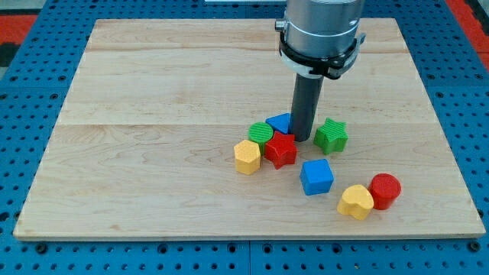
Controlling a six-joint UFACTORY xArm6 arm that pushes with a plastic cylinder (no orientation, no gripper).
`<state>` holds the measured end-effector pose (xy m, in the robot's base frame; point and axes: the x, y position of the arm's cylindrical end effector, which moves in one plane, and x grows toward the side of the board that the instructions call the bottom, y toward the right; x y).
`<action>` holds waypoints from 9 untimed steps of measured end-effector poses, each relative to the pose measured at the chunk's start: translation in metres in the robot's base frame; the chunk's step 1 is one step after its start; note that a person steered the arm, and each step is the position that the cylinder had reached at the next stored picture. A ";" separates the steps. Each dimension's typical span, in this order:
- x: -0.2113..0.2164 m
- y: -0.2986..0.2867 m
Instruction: Push the green star into the red star
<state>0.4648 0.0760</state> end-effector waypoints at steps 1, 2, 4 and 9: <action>-0.016 0.007; -0.046 0.013; -0.031 0.095; -0.055 0.118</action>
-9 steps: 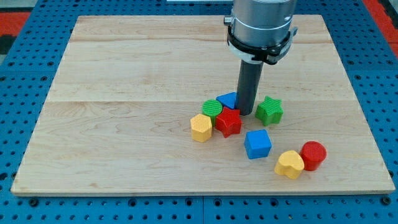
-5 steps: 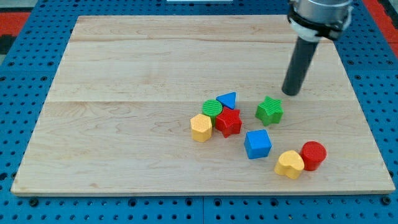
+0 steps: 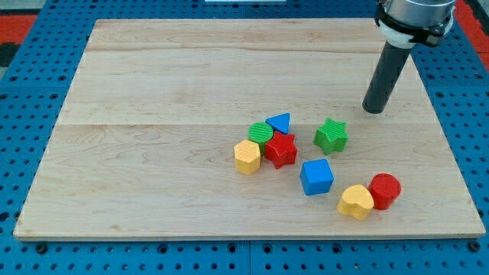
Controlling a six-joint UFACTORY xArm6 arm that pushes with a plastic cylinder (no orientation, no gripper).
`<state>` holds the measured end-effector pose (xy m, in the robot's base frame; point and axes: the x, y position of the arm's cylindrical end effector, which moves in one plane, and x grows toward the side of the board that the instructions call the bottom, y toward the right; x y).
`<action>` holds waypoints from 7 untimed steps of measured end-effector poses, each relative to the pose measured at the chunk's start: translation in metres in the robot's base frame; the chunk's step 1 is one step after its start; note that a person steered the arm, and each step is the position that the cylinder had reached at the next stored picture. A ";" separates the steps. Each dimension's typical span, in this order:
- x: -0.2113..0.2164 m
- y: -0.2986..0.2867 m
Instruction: Push the green star into the red star
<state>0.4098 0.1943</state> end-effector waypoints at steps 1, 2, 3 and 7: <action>-0.015 0.008; -0.020 0.037; 0.018 0.022; 0.065 -0.040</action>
